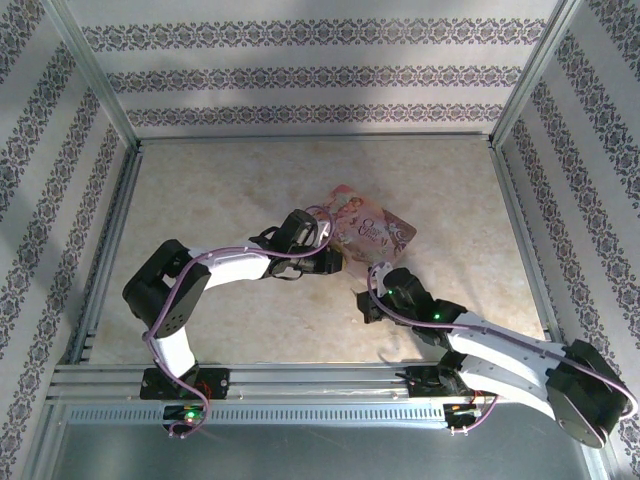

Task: Unlock the padlock with the key

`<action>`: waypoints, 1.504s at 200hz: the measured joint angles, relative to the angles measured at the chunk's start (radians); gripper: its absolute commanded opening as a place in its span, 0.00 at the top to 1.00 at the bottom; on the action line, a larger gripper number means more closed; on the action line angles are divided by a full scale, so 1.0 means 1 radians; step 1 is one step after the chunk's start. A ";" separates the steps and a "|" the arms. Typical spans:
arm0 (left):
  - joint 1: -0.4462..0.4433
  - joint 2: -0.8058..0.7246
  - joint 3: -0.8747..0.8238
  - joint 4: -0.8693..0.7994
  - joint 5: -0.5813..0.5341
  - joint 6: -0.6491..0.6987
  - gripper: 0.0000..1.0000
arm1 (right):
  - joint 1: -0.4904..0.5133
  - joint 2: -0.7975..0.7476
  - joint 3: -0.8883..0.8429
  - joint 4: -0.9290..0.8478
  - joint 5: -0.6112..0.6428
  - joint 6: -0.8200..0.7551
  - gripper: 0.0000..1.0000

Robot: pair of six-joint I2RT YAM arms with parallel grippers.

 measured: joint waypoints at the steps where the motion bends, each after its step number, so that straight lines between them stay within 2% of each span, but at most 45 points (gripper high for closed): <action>1: 0.000 0.000 0.000 0.000 0.000 0.000 0.87 | 0.001 0.003 0.000 0.005 0.002 0.000 1.00; 140: -0.001 -0.011 0.000 -0.003 0.003 -0.083 0.88 | 0.004 0.158 -0.028 0.292 0.151 -0.116 1.00; 221: -0.001 -0.011 0.000 -0.003 0.003 -0.089 0.88 | 0.004 0.257 -0.028 0.405 0.157 -0.138 1.00; 301: -0.001 -0.013 0.000 -0.003 0.002 -0.089 0.88 | 0.004 0.286 -0.028 0.458 0.157 -0.138 1.00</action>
